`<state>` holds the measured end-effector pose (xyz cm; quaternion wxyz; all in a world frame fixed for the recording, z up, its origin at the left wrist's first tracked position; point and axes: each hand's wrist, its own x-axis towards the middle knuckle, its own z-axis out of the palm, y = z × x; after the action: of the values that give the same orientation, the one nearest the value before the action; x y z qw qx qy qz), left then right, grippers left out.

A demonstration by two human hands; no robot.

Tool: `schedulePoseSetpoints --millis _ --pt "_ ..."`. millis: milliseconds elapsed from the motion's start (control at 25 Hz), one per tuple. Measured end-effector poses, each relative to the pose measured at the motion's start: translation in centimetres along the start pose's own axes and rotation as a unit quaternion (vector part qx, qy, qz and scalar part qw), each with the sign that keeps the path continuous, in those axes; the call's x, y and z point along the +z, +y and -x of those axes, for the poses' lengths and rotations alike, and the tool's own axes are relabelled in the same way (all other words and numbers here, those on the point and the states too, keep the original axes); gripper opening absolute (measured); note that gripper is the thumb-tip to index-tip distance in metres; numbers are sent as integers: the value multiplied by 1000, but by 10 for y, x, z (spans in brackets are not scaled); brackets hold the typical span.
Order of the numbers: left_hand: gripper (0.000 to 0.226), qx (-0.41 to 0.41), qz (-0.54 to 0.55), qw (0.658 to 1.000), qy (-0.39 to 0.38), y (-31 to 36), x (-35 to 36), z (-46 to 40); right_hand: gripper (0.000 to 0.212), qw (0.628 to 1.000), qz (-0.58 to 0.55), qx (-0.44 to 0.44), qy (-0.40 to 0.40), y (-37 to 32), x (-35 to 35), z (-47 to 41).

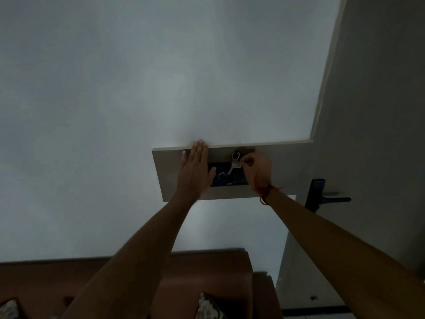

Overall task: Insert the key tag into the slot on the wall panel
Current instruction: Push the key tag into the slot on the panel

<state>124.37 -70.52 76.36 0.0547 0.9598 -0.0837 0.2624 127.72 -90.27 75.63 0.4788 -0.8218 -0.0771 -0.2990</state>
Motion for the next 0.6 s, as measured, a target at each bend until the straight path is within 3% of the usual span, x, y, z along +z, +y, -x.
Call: schedulePoseSetpoints --millis 320,600 --pt "78 -1 -2 1000 5 1 3 0 26 954 184 -227 -63 -8 0 -12" --pt "79 -1 1 1000 4 0 7 2 13 923 266 -257 -103 -13 -1 -22"
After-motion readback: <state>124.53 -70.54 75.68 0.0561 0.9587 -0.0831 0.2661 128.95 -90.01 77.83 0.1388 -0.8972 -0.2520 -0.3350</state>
